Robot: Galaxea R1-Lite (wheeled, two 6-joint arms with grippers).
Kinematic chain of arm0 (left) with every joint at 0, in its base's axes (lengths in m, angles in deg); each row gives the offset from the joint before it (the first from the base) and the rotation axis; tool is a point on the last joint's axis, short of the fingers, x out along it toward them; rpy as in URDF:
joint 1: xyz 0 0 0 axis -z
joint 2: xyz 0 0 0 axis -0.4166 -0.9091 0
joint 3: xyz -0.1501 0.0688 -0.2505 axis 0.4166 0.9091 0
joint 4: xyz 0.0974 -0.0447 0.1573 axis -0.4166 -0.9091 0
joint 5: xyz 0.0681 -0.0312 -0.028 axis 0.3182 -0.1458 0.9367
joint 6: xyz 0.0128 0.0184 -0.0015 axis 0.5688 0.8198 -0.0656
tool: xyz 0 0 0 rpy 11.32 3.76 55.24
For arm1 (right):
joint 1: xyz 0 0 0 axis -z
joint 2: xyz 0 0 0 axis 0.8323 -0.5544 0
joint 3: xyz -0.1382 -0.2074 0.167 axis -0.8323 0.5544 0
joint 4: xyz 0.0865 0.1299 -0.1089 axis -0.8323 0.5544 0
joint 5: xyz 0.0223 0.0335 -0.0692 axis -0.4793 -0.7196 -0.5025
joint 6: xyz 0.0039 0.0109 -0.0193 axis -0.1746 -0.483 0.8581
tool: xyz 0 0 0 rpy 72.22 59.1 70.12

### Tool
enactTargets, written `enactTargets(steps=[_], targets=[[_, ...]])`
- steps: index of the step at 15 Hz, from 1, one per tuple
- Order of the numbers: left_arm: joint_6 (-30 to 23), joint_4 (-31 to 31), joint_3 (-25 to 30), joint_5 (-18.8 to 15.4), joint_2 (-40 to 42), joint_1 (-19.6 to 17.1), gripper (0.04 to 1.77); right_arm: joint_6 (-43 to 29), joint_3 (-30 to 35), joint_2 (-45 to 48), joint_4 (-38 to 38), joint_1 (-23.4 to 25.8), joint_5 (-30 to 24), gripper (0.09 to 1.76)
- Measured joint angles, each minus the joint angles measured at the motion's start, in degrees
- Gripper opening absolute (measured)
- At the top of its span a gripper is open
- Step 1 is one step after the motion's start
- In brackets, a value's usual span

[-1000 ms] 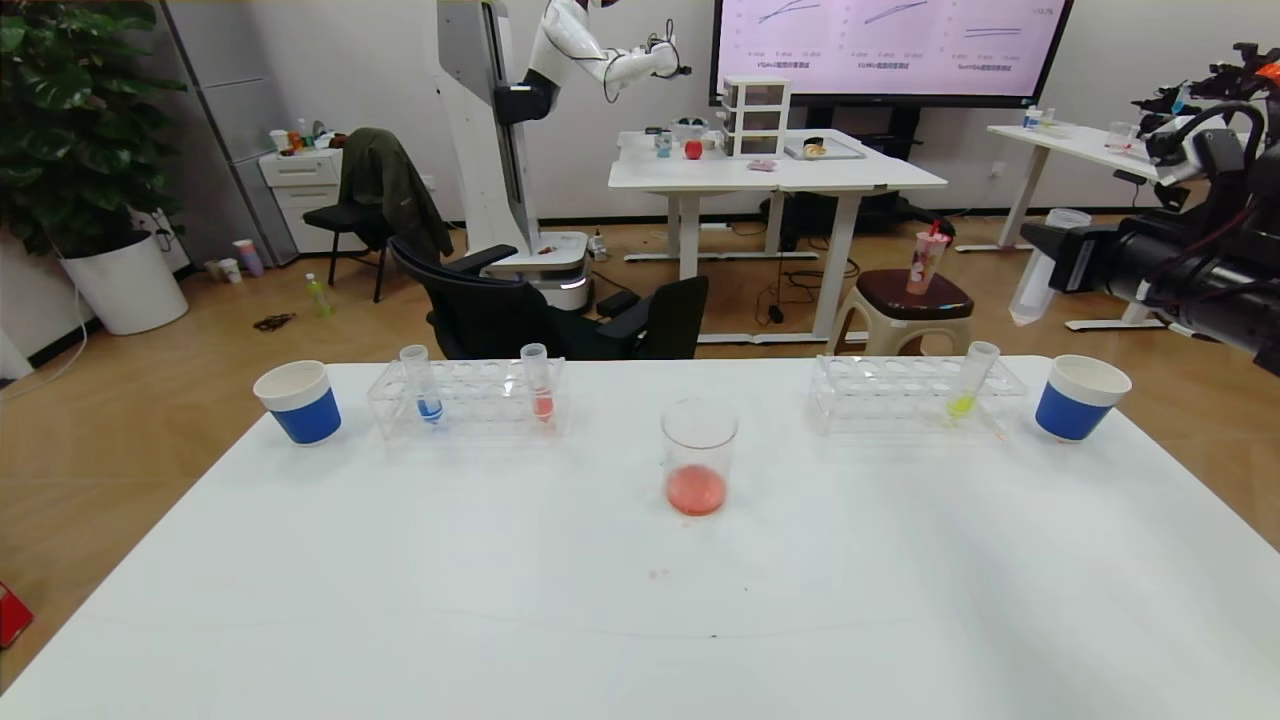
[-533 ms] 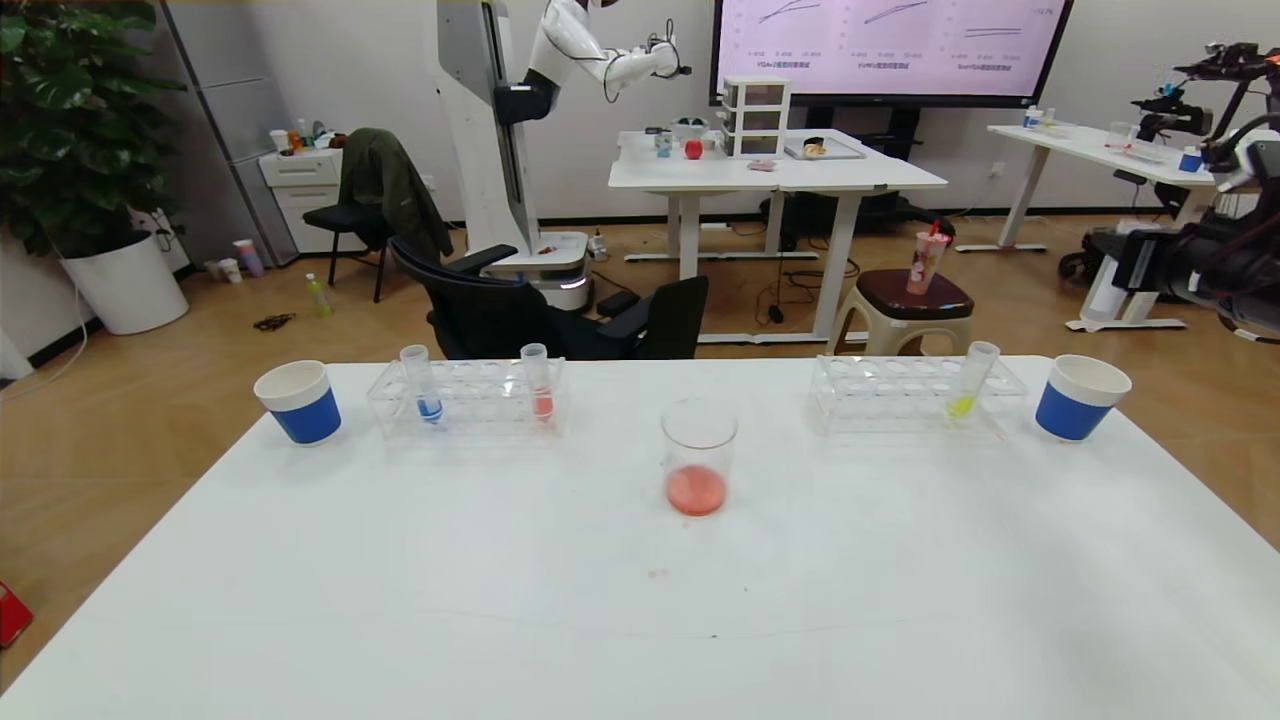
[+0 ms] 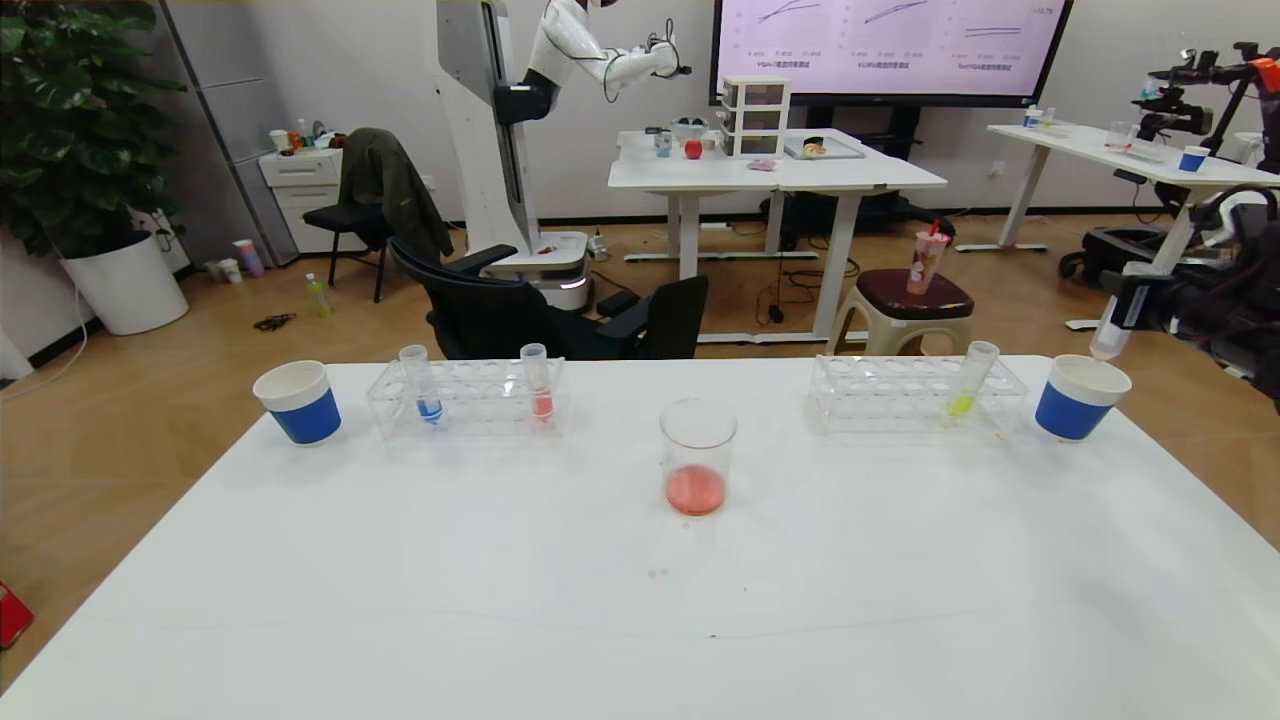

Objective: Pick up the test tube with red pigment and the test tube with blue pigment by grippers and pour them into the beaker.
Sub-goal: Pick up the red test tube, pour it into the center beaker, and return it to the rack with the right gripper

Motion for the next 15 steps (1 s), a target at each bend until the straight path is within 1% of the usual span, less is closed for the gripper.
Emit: enactTargets(steps=[3, 8, 11, 12, 13, 14, 15], targets=[[0.0, 0.0, 0.0, 0.0, 0.0, 0.0, 1.74, 0.1, 1.4, -3.4, -5.2, 1.0, 0.0, 0.52], [0.0, 0.0, 0.0, 0.0, 0.0, 0.0, 1.74, 0.0, 1.9, -6.6, -5.6, 2.9, -0.5, 0.52], [0.0, 0.0, 0.0, 0.0, 0.0, 0.0, 1.74, -0.2, 3.0, -8.2, -8.3, 2.9, -0.9, 0.52], [0.0, 0.0, 0.0, 0.0, 0.0, 0.0, 1.74, -0.2, 3.6, -8.6, -9.2, 3.0, -1.2, 0.56], [0.0, 0.0, 0.0, 0.0, 0.0, 0.0, 1.74, -0.3, 4.2, -8.9, -9.8, 3.0, -1.5, 0.77], [0.0, 0.0, 0.0, 0.0, 0.0, 0.0, 1.74, -0.3, 4.4, -9.1, -10.2, 2.9, -1.6, 1.11], [0.0, 0.0, 0.0, 0.0, 0.0, 0.0, 1.74, -0.3, 4.6, -9.2, -10.3, 2.7, -1.6, 1.48]])
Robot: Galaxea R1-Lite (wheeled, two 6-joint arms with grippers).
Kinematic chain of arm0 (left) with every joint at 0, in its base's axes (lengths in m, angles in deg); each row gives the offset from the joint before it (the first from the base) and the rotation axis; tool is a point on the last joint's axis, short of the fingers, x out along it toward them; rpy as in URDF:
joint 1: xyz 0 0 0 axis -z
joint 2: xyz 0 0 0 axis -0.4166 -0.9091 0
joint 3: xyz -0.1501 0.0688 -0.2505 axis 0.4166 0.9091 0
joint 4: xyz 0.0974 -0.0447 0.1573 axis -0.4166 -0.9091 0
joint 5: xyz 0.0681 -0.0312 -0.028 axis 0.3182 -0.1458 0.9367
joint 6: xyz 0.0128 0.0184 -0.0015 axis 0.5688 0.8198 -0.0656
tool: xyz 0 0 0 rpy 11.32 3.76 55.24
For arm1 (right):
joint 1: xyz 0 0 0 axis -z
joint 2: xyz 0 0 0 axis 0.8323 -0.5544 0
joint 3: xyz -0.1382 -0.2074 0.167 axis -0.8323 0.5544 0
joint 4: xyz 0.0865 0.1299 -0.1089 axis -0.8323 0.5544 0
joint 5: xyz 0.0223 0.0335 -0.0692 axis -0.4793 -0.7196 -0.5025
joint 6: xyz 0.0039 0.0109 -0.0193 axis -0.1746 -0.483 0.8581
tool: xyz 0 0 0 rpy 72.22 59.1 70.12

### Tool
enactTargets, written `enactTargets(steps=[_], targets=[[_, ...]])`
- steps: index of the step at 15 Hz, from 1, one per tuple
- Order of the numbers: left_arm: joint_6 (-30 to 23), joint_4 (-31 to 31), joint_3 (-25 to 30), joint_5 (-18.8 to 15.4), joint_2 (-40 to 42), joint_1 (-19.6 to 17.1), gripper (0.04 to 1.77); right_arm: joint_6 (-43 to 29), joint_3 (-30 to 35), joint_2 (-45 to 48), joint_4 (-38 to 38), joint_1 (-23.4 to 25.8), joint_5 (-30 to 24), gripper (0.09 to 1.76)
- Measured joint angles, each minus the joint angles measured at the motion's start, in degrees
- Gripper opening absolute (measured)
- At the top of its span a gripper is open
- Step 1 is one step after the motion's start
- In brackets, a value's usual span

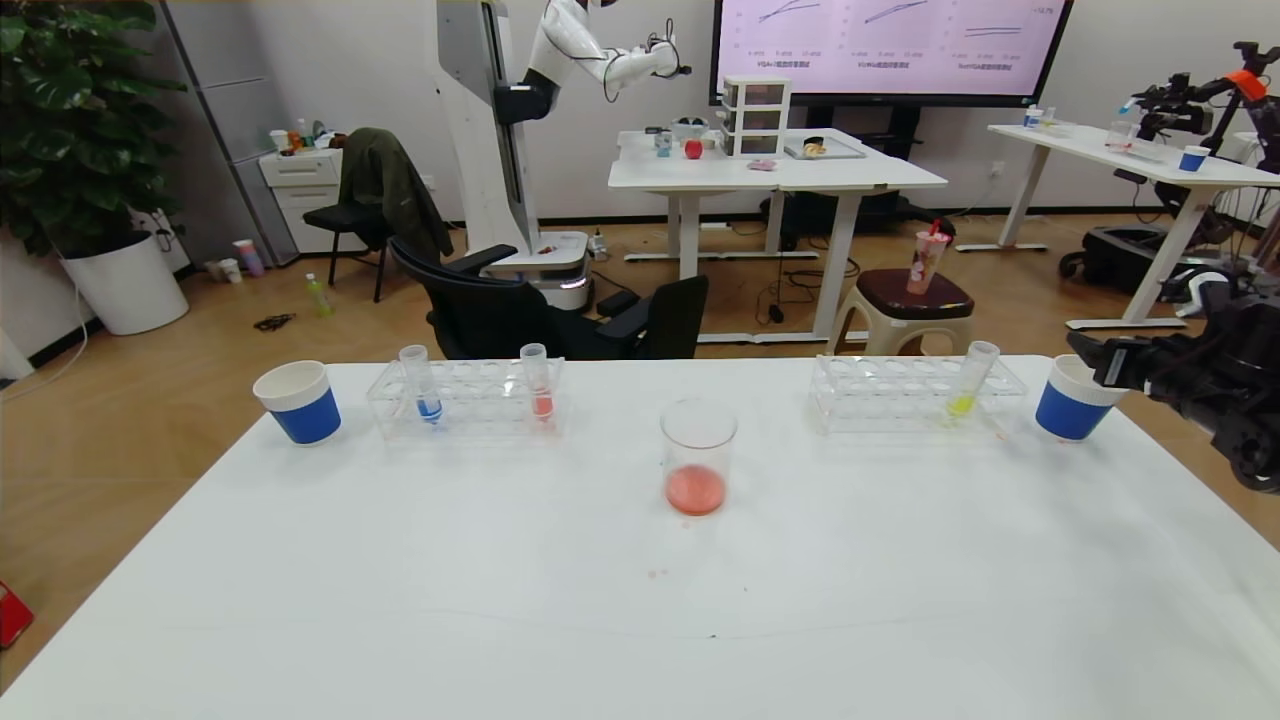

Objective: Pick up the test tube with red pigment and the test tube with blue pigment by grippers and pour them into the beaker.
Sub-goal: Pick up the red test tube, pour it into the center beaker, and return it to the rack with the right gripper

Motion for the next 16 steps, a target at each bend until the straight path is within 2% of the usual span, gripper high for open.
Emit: enactTargets(steps=[1, 2, 6, 11, 14, 16], targets=[[0.0, 0.0, 0.0, 0.0, 0.0, 0.0, 1.74, 0.0, 0.1, 0.0, 0.0, -0.1, 0.0, 1.69], [0.0, 0.0, 0.0, 0.0, 0.0, 0.0, 1.74, 0.0, 0.1, 0.1, 0.0, -0.2, 0.0, 1.74], [0.0, 0.0, 0.0, 0.0, 0.0, 0.0, 1.74, -0.2, 0.2, 2.4, 0.1, -1.8, -0.2, 1.74], [0.0, 0.0, 0.0, 0.0, 0.0, 0.0, 1.74, -3.8, 2.1, 11.8, 0.8, -9.1, -0.1, 1.74], [0.0, 0.0, 0.0, 0.0, 0.0, 0.0, 1.74, -4.1, 7.3, 19.6, 0.9, -13.8, -0.3, 1.74], [0.0, 0.0, 0.0, 0.0, 0.0, 0.0, 1.74, -4.2, 11.2, 24.7, 0.9, -15.2, -0.4, 1.74]])
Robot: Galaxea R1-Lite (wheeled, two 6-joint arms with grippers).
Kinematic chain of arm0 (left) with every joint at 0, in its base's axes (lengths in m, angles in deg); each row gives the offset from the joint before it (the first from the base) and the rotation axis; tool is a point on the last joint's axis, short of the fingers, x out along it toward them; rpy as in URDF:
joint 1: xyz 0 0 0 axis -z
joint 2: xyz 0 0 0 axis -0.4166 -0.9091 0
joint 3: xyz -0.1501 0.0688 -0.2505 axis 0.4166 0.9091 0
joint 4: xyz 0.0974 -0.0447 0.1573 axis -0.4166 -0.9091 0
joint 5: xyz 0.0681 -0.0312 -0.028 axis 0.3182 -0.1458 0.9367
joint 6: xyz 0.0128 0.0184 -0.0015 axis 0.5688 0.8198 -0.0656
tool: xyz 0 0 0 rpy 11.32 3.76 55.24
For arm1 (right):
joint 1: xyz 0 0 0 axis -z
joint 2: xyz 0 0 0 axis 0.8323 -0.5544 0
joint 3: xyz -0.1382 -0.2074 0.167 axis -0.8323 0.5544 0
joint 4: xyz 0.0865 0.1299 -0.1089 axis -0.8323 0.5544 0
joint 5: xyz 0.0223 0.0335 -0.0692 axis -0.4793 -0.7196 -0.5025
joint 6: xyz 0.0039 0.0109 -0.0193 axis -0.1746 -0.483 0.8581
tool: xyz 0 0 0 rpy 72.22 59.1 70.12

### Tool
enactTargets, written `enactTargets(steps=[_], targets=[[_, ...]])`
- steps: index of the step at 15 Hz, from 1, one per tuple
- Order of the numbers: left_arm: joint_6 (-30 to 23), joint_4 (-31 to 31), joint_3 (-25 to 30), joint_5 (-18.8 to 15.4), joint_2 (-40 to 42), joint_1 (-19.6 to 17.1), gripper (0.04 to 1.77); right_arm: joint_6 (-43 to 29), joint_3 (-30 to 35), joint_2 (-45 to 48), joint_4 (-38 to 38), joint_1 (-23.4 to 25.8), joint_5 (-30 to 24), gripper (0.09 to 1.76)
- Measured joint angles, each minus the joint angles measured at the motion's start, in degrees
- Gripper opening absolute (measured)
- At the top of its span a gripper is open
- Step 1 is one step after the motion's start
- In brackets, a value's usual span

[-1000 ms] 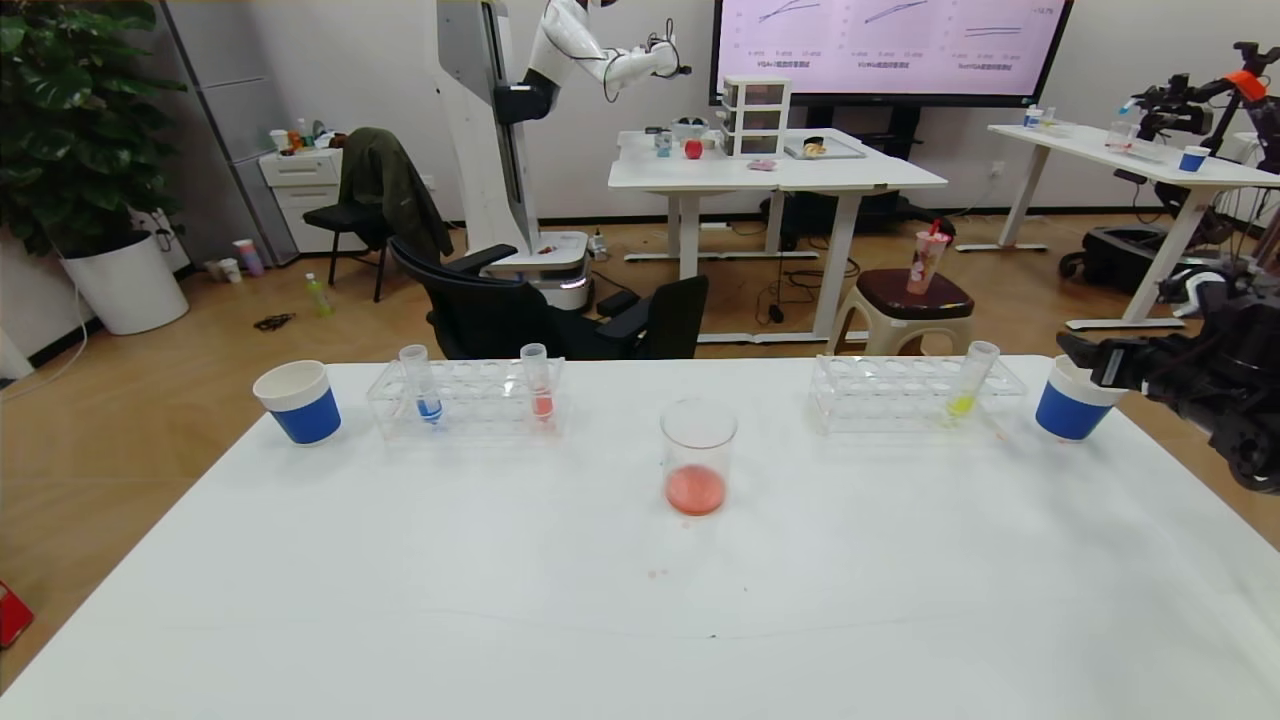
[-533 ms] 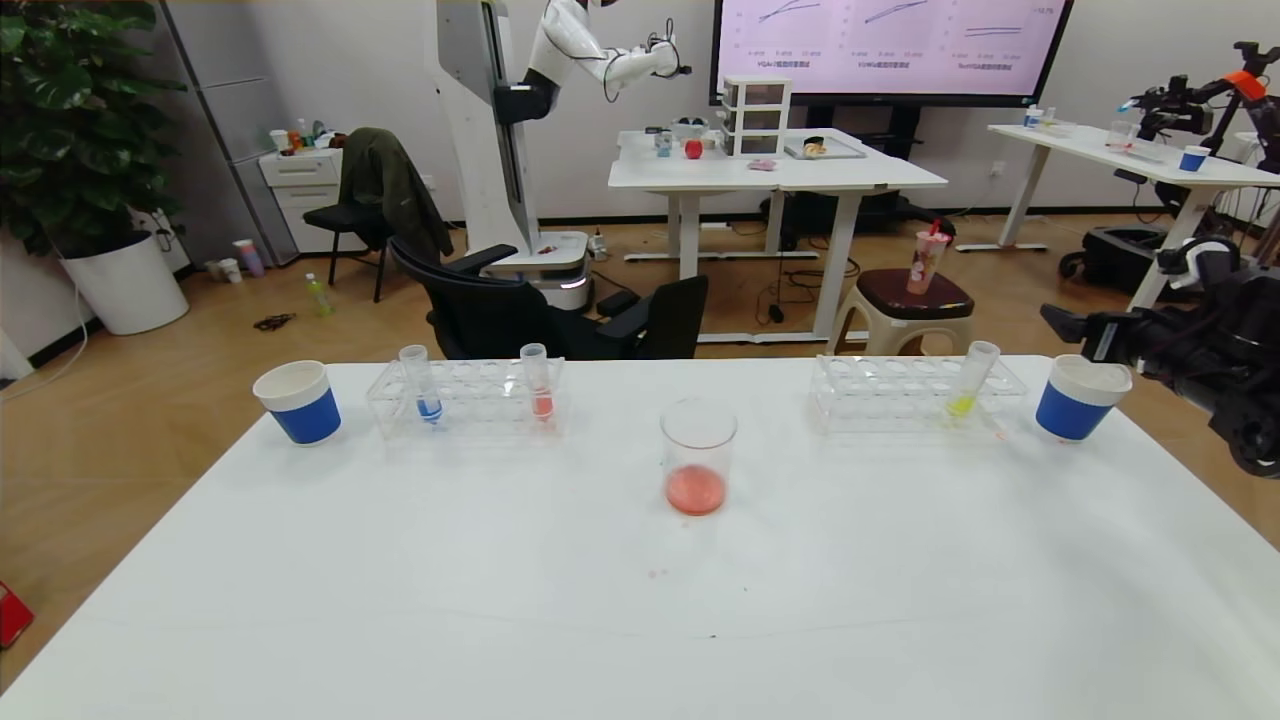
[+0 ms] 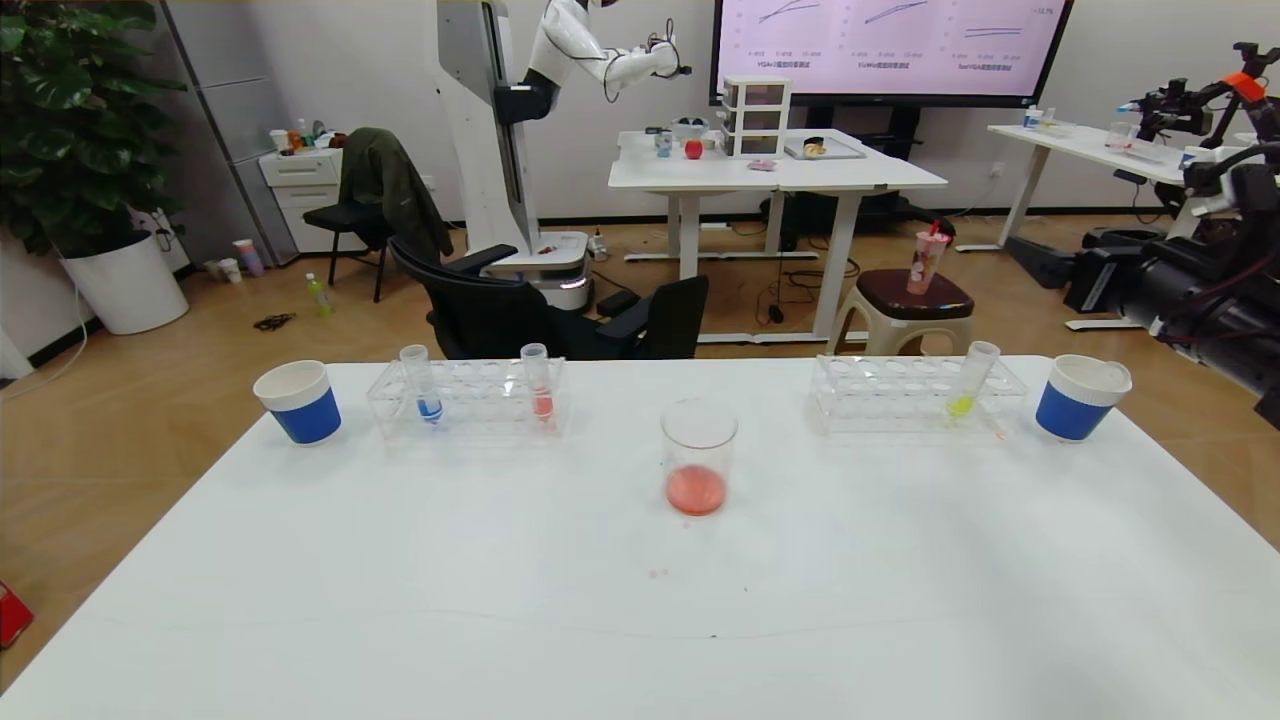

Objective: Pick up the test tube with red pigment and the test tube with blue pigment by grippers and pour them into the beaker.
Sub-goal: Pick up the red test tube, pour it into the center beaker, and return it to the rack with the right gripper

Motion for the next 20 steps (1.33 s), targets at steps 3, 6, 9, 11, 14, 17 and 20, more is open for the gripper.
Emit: enactTargets(steps=[3, 6, 9, 11, 14, 17, 20], targets=[[0.0, 0.0, 0.0, 0.0, 0.0, 0.0, 1.74, 0.1, 4.0, 10.0, 0.5, -0.6, 0.1, 1.74], [0.0, 0.0, 0.0, 0.0, 0.0, 0.0, 1.74, 0.3, 5.9, 24.0, 7.1, -1.6, 0.2, 1.74], [0.0, 0.0, 0.0, 0.0, 0.0, 0.0, 1.74, 0.5, 7.1, 39.1, 17.2, -3.6, 0.3, 1.74], [0.0, 0.0, 0.0, 0.0, 0.0, 0.0, 1.74, 1.3, 9.7, 49.5, 23.1, -4.1, 0.2, 1.74], [0.0, 0.0, 0.0, 0.0, 0.0, 0.0, 1.74, 5.2, 16.3, 63.8, 27.7, -4.2, 0.1, 1.74], [0.0, 0.0, 0.0, 0.0, 0.0, 0.0, 1.74, 9.1, 21.7, 75.4, 32.5, -4.2, 0.1, 1.74], [0.0, 0.0, 0.0, 0.0, 0.0, 0.0, 1.74, 12.2, 25.9, 85.3, 36.0, -4.7, 0.5, 1.74]])
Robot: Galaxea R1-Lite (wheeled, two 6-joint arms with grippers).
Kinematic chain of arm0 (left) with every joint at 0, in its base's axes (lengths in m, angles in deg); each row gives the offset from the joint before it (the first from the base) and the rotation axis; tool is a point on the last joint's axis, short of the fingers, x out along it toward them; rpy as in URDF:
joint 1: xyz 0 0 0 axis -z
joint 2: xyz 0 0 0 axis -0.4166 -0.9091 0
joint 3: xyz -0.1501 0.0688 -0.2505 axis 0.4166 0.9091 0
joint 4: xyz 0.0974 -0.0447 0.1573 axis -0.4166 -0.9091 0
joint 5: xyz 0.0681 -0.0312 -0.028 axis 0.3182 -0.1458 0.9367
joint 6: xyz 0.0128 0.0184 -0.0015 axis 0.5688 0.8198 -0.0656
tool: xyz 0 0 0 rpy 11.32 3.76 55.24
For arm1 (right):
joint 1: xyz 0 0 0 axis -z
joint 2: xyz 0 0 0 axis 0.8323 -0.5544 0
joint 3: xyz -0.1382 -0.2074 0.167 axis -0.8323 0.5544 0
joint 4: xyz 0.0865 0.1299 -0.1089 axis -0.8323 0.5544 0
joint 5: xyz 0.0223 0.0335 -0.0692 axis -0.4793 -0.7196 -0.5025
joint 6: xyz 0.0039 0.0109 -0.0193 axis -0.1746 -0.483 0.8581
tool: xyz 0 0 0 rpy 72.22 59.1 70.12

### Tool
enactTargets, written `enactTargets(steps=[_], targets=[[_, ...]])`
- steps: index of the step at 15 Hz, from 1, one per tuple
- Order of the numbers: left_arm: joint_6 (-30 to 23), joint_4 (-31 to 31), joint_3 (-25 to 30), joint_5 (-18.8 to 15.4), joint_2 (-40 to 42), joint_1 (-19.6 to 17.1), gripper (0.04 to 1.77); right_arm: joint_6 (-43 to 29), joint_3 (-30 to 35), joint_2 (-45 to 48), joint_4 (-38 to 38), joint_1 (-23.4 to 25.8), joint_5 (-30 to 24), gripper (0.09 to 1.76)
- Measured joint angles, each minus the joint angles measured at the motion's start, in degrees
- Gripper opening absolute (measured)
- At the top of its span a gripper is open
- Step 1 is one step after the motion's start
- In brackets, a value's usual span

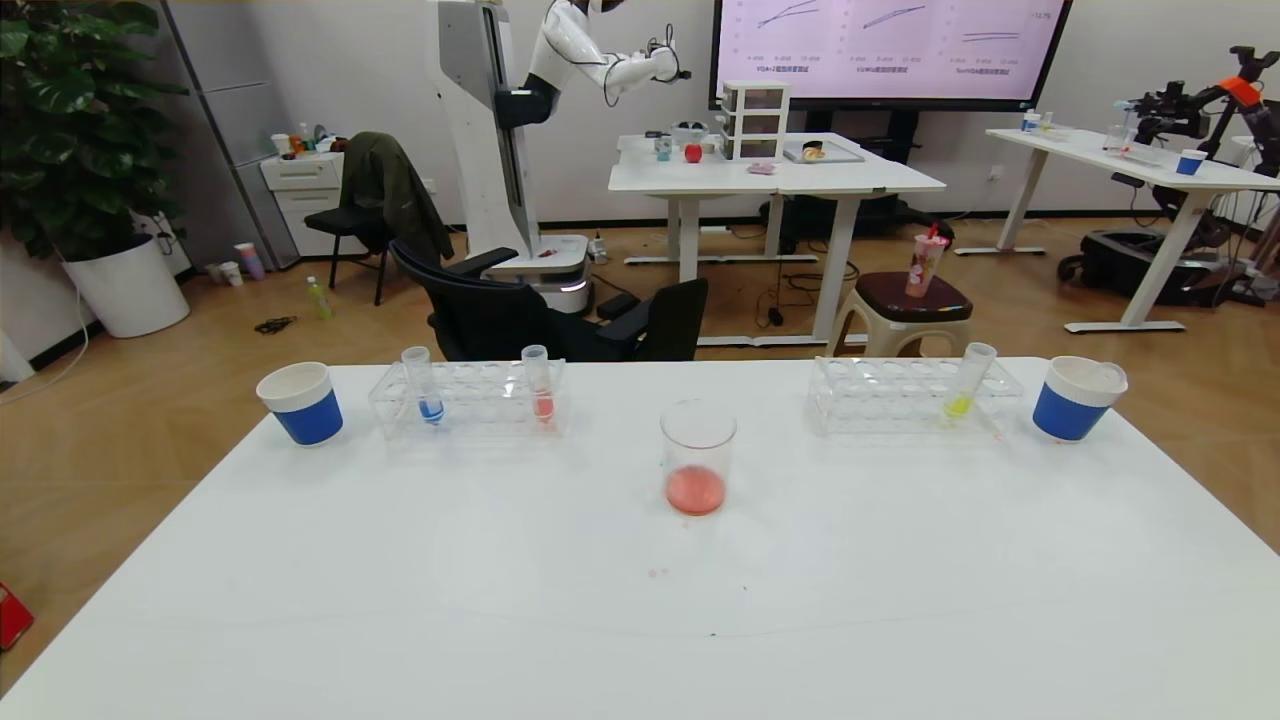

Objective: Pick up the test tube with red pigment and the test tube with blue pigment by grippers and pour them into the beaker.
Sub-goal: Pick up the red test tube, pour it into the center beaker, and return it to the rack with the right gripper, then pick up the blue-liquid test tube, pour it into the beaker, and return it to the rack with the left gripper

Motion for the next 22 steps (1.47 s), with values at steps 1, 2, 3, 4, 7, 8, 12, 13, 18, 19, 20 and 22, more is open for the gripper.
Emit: enactTargets(steps=[1, 2, 3, 4, 7, 8, 12, 13, 18, 19, 20, 22], targets=[[0.0, 0.0, 0.0, 0.0, 0.0, 0.0, 1.74, 0.8, 1.6, 3.0, 0.9, -0.3, 0.6, 1.74], [0.0, 0.0, 0.0, 0.0, 0.0, 0.0, 1.74, 1.4, 3.4, 5.7, 2.7, -0.5, 1.0, 1.74], [0.0, 0.0, 0.0, 0.0, 0.0, 0.0, 1.74, 1.8, 5.5, 8.2, 5.4, -0.8, 1.2, 1.74], [0.0, 0.0, 0.0, 0.0, 0.0, 0.0, 1.74, 2.0, 7.9, 10.5, 8.3, -0.9, 1.4, 1.74], [0.0, 0.0, 0.0, 0.0, 0.0, 0.0, 1.74, 2.2, 16.5, 14.0, 10.0, -1.1, 4.5, 1.74], [0.0, 0.0, 0.0, 0.0, 0.0, 0.0, 1.74, 2.2, 19.8, 14.5, 10.1, -1.1, 5.3, 1.74], [0.0, 0.0, 0.0, 0.0, 0.0, 0.0, 1.74, -0.5, 26.5, 15.1, 16.9, -1.2, 8.8, 1.74], [0.0, 0.0, 0.0, 0.0, 0.0, 0.0, 1.74, -1.1, 26.7, 15.1, 16.9, -1.2, 8.9, 1.74], [-0.2, 0.0, 0.0, 0.0, 0.0, 0.0, 1.74, -2.3, 27.1, 15.1, 16.4, -1.2, 9.0, 1.74], [-0.3, 0.0, 0.0, 0.1, 0.0, 0.0, 1.74, -3.3, 27.2, 15.1, 16.5, -1.2, 9.2, 1.74], [-0.4, 0.0, 0.0, 0.1, 0.0, 0.0, 1.74, -4.3, 27.2, 15.1, 16.6, -1.2, 9.3, 1.74], [-0.5, 0.1, 0.0, 0.1, 0.0, 0.0, 1.74, -4.7, 27.3, 15.1, 16.6, -1.2, 9.4, 1.74]])
